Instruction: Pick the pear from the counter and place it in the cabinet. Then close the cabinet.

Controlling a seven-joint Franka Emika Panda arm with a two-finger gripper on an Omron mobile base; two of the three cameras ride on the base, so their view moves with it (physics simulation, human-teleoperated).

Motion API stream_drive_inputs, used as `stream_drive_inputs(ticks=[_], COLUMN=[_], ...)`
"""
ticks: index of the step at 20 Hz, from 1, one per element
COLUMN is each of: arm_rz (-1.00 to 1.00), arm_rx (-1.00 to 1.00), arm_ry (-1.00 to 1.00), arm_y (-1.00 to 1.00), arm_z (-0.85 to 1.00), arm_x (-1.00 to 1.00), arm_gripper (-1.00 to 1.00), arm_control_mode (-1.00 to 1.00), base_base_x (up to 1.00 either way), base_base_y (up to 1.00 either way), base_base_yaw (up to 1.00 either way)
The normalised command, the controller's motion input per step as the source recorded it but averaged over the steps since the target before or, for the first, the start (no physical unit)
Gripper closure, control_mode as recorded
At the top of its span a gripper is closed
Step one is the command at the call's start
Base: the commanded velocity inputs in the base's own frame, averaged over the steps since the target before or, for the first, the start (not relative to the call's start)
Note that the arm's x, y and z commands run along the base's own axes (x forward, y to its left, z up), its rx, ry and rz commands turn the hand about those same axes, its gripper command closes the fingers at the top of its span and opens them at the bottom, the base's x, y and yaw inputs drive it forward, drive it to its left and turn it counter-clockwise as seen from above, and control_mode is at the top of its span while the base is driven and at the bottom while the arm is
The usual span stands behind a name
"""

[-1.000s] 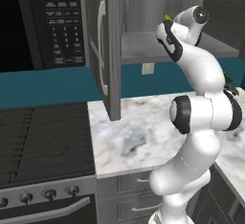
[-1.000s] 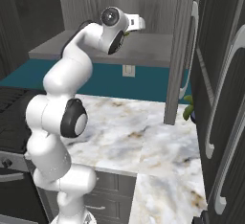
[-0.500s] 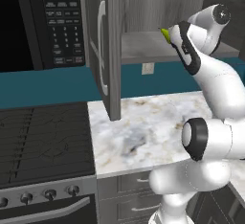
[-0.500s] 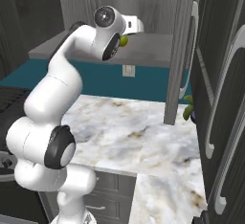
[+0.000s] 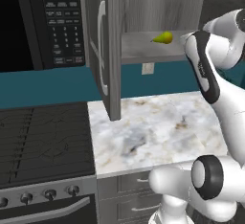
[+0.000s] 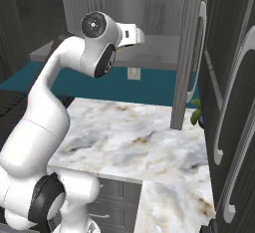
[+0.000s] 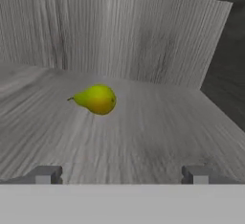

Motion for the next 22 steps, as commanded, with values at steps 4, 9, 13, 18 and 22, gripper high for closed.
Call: stream_drive_inputs(ticks=[4,9,13,18,22], arm_rz=[-0.05,-0.22,-0.31,-0.23,-0.05], arm_rx=[0.0,0.01,0.04,0.09,0.14], arm_ry=[0.07,0.15,0.16,0.02,0.0], arm_y=[0.0,-0.07,-0.21,-0.39,-0.33], arm_z=[0.13,0.04,0.03,0.03,0.0], arm_x=[-1.0,-1.0,-1.0,-1.0,-1.0], arm_gripper=[-1.0,-1.0,-1.0,-1.0,-1.0], arm_control_mode=[-1.0,-1.0,-1.0,-1.0,-1.0], base_base_x=[0.0,0.0,0.0,0.0,0.0], base_base_y=[0.0,0.0,0.0,0.0,0.0], base_base_yaw=[0.0,0.0,0.0,0.0,0.0])
